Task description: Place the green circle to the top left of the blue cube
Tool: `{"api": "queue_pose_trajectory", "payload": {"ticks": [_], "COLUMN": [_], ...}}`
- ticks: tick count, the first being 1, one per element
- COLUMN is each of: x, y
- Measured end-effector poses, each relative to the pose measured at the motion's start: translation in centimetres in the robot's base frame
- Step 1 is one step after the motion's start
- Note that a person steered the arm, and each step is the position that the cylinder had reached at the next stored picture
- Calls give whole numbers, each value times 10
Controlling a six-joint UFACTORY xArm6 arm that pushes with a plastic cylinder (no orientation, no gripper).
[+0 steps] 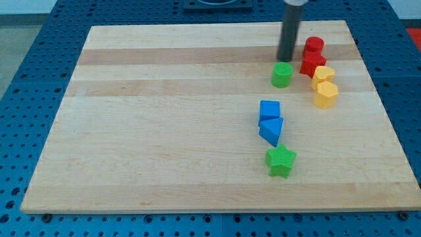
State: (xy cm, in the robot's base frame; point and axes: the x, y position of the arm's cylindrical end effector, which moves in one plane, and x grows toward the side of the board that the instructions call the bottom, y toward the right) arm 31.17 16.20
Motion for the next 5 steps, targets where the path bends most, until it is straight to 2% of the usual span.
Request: {"api": "queue_pose_trajectory", "payload": {"ticks": [2, 5], "x": [46, 63], "y": [-27, -50]}}
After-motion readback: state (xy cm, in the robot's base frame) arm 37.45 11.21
